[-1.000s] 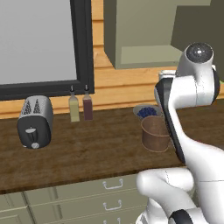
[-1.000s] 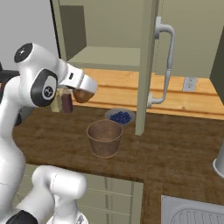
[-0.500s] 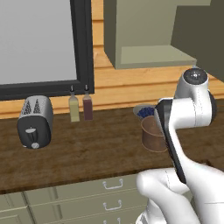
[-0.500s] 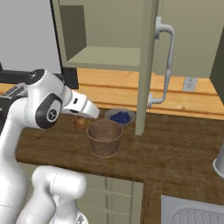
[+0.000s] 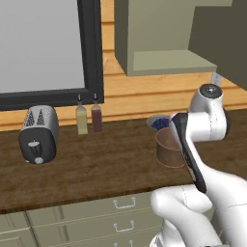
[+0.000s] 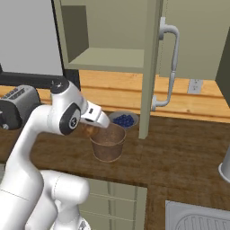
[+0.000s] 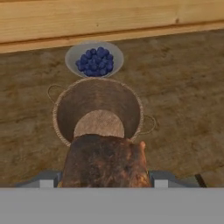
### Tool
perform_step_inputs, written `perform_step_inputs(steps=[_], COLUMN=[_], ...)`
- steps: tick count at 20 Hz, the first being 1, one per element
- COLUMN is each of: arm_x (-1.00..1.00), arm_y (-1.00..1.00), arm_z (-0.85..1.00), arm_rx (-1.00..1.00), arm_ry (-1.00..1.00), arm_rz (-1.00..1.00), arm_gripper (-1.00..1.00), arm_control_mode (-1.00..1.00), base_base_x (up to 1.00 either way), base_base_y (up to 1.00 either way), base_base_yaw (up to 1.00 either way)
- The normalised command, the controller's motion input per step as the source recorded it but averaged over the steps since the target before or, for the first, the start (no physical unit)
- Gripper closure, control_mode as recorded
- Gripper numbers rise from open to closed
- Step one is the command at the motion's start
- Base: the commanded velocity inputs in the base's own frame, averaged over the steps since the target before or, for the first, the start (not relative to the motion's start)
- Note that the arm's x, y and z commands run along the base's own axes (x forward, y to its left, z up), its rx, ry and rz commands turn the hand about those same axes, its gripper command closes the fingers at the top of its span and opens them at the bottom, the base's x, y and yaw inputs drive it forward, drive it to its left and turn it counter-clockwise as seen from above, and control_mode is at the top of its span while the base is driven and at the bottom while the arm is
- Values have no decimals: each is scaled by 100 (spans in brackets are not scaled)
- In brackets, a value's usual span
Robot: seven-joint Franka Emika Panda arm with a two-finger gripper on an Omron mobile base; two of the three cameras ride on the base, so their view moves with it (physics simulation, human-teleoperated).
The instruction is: Open the cabinet, pick up the bread from the cabinet and place it in the basket. Then move the basket to the dining counter.
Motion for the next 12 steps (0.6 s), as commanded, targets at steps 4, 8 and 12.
perform_step_inputs(steps=[4,8,12], arm_x=[28,19,24], arm_y=[0,-1,-5], arm_z=[-27,-21,-23], arm_rx=[6,5,0], arm_ry=[8,16,20], arm_rz=[1,0,0], arm_gripper=[100,100,100], arm_control_mode=[-100,-100,-100], base_base_x=[0,0,0], base_base_y=[0,0,0], base_base_yaw=[0,0,0])
